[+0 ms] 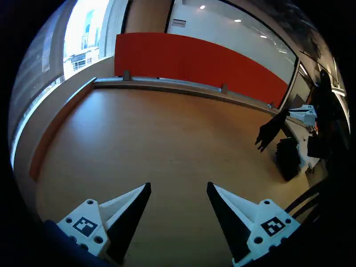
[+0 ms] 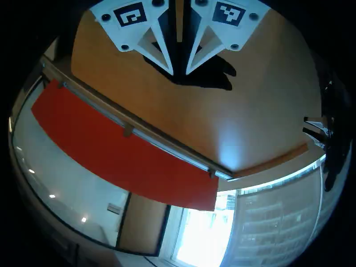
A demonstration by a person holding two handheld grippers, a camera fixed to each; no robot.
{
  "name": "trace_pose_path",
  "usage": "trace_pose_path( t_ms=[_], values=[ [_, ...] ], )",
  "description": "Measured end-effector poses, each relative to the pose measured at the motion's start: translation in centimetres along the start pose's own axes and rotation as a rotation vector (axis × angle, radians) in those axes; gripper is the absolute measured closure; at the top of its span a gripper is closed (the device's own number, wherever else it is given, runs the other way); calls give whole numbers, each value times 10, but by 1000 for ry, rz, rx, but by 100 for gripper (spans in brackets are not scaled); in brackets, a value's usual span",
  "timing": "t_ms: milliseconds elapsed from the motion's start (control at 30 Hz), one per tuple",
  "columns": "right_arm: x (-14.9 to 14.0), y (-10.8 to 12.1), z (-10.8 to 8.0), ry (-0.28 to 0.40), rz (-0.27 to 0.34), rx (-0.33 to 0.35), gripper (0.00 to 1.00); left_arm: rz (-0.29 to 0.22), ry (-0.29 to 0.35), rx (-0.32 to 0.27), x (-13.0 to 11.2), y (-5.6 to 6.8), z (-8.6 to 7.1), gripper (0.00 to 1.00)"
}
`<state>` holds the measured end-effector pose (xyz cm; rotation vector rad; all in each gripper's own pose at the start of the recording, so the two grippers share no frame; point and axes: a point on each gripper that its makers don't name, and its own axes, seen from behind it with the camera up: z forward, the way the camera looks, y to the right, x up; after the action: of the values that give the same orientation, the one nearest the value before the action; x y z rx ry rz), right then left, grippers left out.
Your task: Fold towel
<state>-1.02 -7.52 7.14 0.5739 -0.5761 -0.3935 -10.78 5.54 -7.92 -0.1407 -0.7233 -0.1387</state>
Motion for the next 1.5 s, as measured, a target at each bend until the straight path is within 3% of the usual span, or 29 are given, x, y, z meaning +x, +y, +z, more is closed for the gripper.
trace_pose_path(
  t_ms=[900, 1167, 1500],
  values=[
    [-48, 146, -49, -52, 51, -134, 96, 47, -37, 1, -1, 26, 11, 7],
    [-64, 167, -59, -75, 61, -155, 96, 62, -40, -5, 2, 37, 14, 7],
    [-81, 173, -74, -85, 84, -165, 96, 75, -42, -10, 5, 43, 16, 7]
  ],
)
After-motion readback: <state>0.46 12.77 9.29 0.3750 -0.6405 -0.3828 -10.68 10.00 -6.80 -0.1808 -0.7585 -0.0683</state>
